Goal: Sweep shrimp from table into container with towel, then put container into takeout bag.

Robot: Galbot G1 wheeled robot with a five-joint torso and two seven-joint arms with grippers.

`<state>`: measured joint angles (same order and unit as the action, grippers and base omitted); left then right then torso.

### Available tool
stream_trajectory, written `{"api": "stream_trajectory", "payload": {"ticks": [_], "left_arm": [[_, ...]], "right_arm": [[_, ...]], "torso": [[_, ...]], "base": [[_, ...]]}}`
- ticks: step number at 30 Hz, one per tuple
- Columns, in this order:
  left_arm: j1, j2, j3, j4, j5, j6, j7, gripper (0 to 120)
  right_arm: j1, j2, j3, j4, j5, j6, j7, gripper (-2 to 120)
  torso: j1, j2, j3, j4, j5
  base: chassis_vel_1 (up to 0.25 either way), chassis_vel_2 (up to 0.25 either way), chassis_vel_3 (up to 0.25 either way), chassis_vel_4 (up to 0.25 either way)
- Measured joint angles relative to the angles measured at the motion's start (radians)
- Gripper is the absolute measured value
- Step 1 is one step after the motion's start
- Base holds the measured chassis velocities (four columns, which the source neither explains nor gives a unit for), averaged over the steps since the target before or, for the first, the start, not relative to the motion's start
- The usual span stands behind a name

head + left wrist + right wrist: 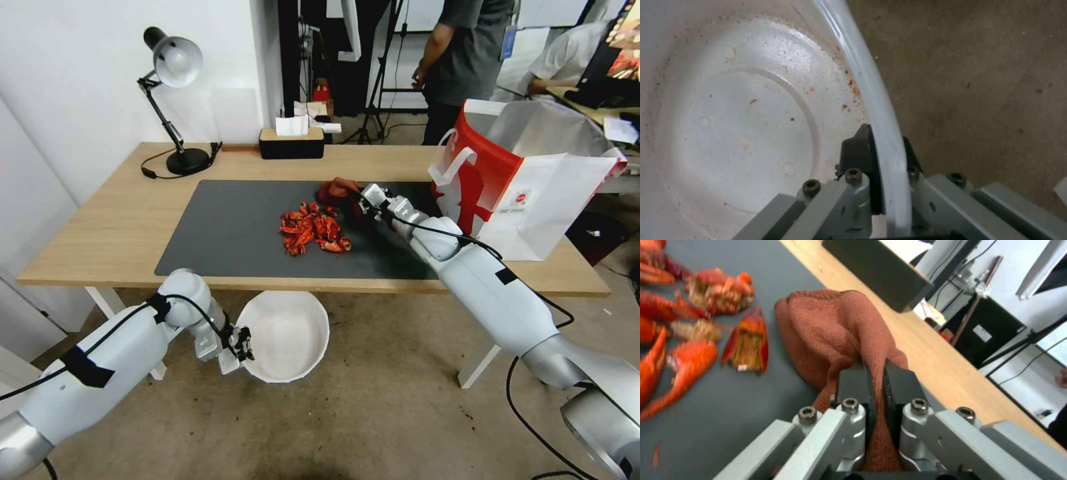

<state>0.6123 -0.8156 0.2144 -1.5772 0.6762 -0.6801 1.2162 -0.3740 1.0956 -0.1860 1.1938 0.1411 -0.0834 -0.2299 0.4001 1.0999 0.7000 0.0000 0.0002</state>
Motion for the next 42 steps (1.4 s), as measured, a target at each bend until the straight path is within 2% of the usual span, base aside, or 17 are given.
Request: {"api": "stream_trajectory", "payload": {"ticks": [3,4,7,9,16,34,42], "left_arm": [[-0.021,0.003,0.017,-0.002,-0.012,0.008,0.0,0],[-0.045,0.002,0.033,-0.001,-0.021,0.015,0.0,0],[-0.071,-0.011,0.052,0.007,-0.027,0.019,0.002,0],[-0.106,-0.033,0.086,0.022,-0.033,0.021,0.005,0],[-0.14,-0.053,0.118,0.04,-0.039,0.019,0.009,0],[-0.156,-0.052,0.114,0.065,-0.046,-0.002,0.002,0],[-0.16,-0.051,0.107,0.067,-0.043,-0.006,0.0,0]], "right_arm": [[0.0,-0.004,-0.001,0.0,0.002,-0.001,-0.001,2],[0.0,-0.005,-0.003,-0.005,0.004,-0.002,0.001,2],[0.004,-0.004,-0.004,-0.012,0.004,-0.004,0.007,2],[0.007,0.001,-0.006,-0.028,0.001,-0.014,0.02,2],[0.005,0.006,-0.01,-0.038,0.001,-0.026,0.009,2],[-0.02,-0.041,-0.033,0.025,0.043,0.031,-0.142,2],[-0.058,-0.085,-0.034,0.09,0.046,0.03,-0.153,2]], "torso": [[0.0,0.0,0.0,-0.0001,-0.0002],[0.0,0.0,0.0,0.0,0.0001],[0.0,0.0,0.0,0.0,0.0],[0.0,0.0,0.0,-0.0002,0.0],[0.0,0.0,0.0,0.0,-0.0002],[0.0,0.0,0.0,0.0,-0.0002],[0.0,0.0,0.0,0.0001,-0.0002]], "base": [[0.0,0.0,0.0,0.0],[0.0,0.0,0.0,0.0],[0.0,0.0,0.0,0.0],[0.0,0.0,0.0,0.0],[0.0,0.0,0.0,0.0],[0.0,0.0,0.0,0.0],[0.0,0.0,0.0,0.0]]}}
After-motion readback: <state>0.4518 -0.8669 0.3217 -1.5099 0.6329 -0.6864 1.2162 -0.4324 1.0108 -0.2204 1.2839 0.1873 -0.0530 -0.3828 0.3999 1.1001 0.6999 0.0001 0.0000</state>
